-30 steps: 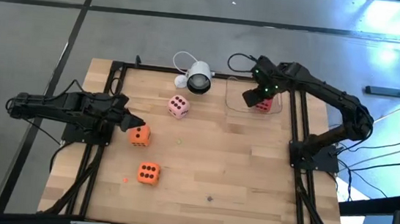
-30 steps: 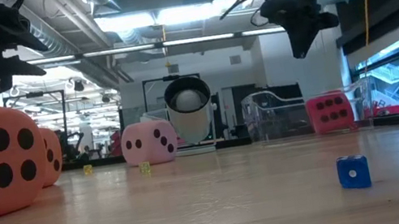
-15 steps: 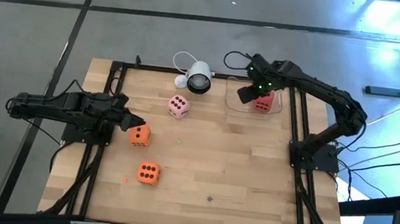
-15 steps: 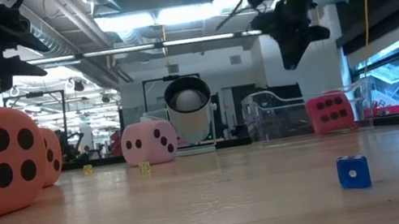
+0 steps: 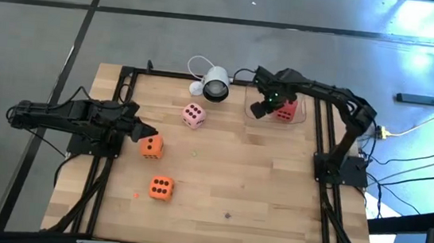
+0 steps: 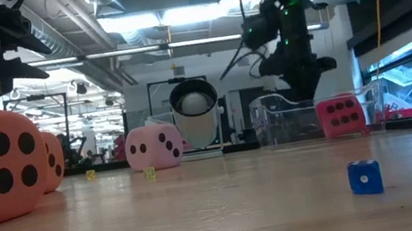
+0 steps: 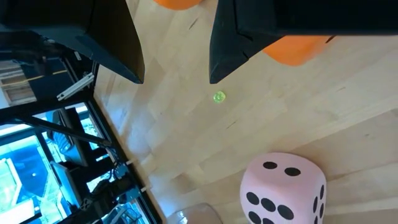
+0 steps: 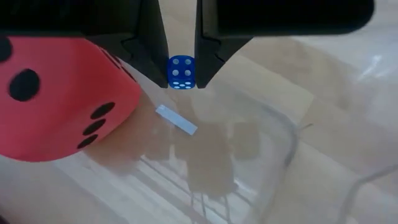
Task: Pick & Place Dice
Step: Put the top small blue dice into the transparent container
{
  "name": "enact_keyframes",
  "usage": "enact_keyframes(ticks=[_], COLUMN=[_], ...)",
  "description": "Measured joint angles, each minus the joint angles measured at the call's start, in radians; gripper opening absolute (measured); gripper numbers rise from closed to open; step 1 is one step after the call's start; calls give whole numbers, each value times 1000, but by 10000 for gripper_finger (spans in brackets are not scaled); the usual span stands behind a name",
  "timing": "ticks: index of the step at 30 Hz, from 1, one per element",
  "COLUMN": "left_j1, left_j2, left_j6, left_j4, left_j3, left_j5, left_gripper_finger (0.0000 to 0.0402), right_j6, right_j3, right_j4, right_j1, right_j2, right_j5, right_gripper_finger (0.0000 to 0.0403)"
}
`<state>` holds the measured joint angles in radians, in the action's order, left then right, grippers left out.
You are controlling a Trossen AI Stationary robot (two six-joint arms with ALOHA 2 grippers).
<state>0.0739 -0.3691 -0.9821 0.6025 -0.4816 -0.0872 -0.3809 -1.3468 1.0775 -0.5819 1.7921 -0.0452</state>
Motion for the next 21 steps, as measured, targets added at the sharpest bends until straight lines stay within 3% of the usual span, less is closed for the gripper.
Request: enact_keyframes(ticks=[8,21], left_j1=[0,0], left_j2=[0,0], left_j6=[0,-1], left_j4=[0,0], left_j3=[0,0], left_j5=[-1,-5], left_gripper_finger=[175,175], right_j6=[23,29], right_j3=[0,0], right_j4=[-4,-30], right_j1=[0,0], right_j2=[69,70], right_j5=[-18,-18], right_gripper_finger=[51,51])
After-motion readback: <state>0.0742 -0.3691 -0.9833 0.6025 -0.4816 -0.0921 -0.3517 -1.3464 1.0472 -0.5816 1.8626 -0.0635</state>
